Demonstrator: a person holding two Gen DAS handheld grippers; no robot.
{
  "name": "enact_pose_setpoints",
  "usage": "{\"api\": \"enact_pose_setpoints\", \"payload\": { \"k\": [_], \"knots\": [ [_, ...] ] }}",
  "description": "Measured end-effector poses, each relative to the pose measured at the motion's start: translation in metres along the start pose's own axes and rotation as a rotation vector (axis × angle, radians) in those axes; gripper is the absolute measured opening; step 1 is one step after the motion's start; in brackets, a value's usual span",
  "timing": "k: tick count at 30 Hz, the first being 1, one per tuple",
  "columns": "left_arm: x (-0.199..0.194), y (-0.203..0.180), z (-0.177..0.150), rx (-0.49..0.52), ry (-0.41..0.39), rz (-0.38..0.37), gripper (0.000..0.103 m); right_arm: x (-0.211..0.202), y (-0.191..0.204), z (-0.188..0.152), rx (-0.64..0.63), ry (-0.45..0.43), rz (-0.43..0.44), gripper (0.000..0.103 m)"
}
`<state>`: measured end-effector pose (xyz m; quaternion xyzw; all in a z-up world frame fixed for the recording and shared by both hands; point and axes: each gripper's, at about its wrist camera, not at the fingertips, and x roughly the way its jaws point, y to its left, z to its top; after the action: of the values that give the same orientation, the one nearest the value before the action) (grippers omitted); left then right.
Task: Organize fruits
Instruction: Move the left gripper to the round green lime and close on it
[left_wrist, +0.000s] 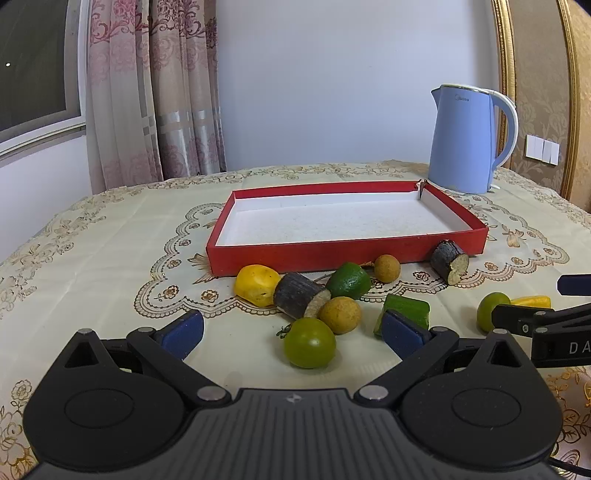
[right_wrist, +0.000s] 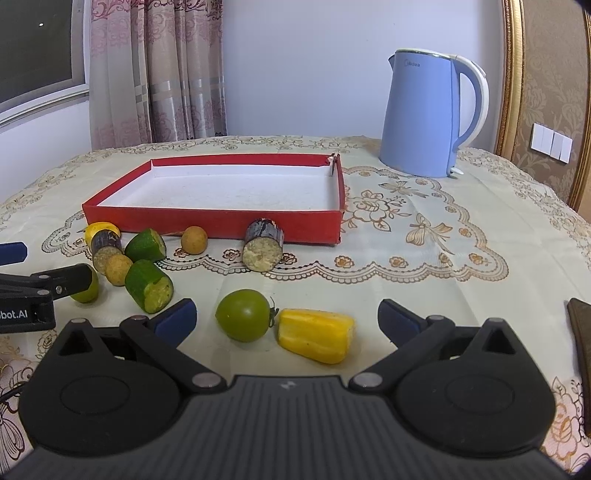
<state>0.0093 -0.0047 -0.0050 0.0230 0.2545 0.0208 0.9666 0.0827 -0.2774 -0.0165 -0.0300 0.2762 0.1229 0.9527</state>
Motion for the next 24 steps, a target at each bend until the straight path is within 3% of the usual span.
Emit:
{"api": "enact_pose_setpoints", "payload": {
  "k": [24],
  "knots": [
    [0.0091, 0.0005, -0.0012, 0.053, -0.002, -0.012, 0.102, -0.0043, -0.0007, -0.0002, -0.032, -0.052, 0.053, 0.103]
  ]
}}
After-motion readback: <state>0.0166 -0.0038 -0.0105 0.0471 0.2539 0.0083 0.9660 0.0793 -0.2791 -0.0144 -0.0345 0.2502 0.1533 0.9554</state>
